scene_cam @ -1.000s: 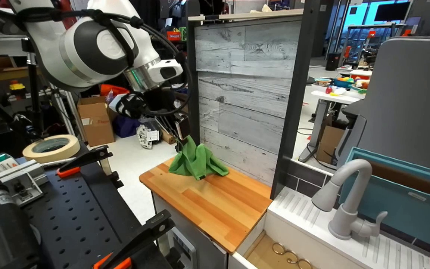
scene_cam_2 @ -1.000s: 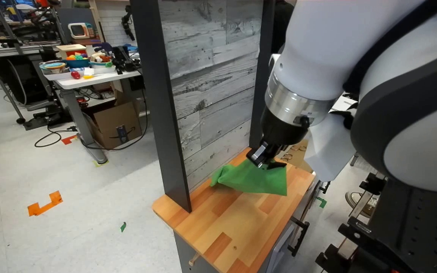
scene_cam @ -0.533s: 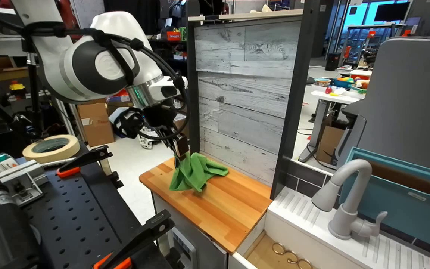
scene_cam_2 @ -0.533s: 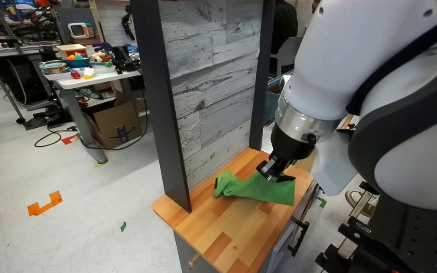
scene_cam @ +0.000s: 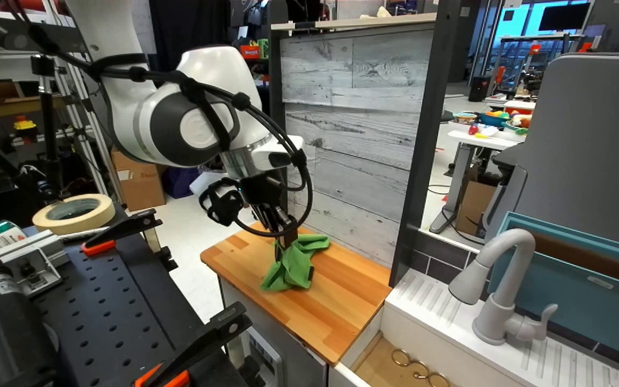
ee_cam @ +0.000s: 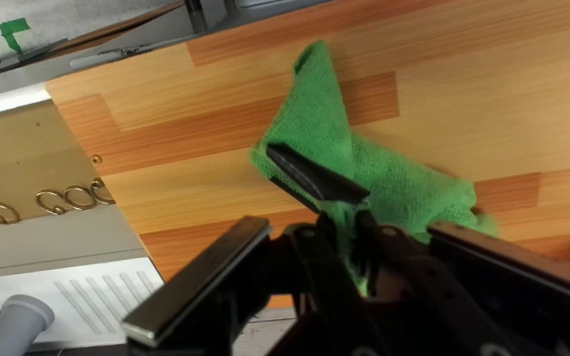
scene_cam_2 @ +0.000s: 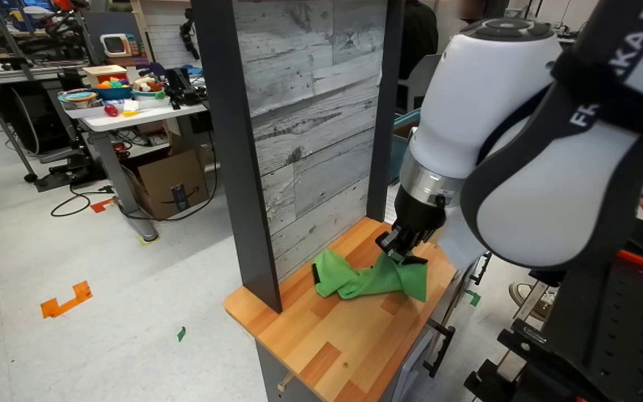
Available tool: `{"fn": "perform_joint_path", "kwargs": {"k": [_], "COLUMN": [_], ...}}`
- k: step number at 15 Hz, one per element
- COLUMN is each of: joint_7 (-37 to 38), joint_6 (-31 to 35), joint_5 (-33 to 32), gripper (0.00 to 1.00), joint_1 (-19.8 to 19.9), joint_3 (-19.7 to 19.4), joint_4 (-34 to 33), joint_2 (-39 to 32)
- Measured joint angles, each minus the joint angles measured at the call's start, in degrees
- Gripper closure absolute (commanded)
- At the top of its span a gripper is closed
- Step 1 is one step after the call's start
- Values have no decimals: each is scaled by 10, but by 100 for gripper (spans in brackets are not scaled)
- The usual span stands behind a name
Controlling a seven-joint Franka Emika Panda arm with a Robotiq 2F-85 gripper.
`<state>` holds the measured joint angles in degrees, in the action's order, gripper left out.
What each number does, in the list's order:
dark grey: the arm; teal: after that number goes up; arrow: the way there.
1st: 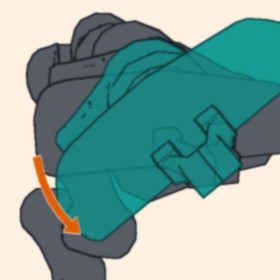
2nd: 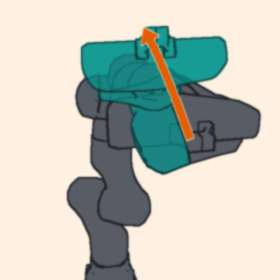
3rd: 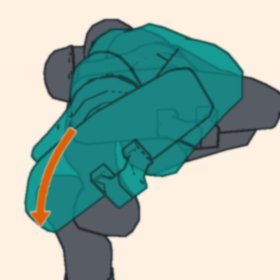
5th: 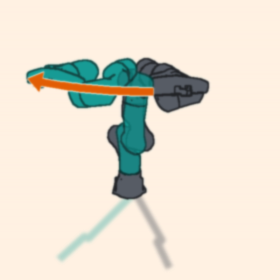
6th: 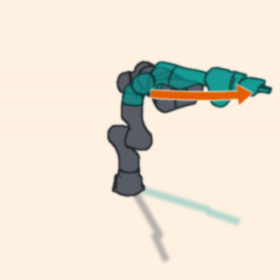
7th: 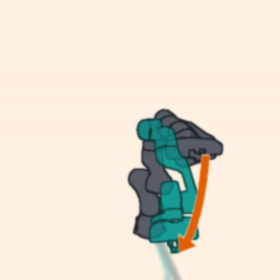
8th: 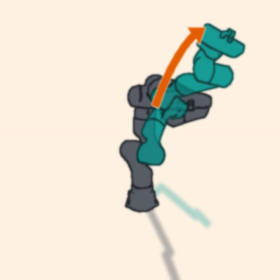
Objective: Move the green towel to the right
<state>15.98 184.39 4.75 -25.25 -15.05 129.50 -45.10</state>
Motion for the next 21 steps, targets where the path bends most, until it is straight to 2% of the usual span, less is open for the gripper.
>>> {"fn": "perform_joint_path", "kwargs": {"k": [5,10,11,12,13,17,21], "joint_7": [-4,-3,-3,-2,-1,-1,7], "joint_6": [-31,-81,-89,-97,-102,-113,-95], "joint_5": [0,0,0,0,0,0,0], "gripper": [98,98,68,67,61,32,2], "joint_1": [63,90,92,92,93,96,93], "joint_3": [22,37,37,37,37,38,37], "joint_4": [-70,-148,-160,-171,-178,-185,-167], "joint_2": [-57,-114,-123,-131,-134,-134,-121]}}
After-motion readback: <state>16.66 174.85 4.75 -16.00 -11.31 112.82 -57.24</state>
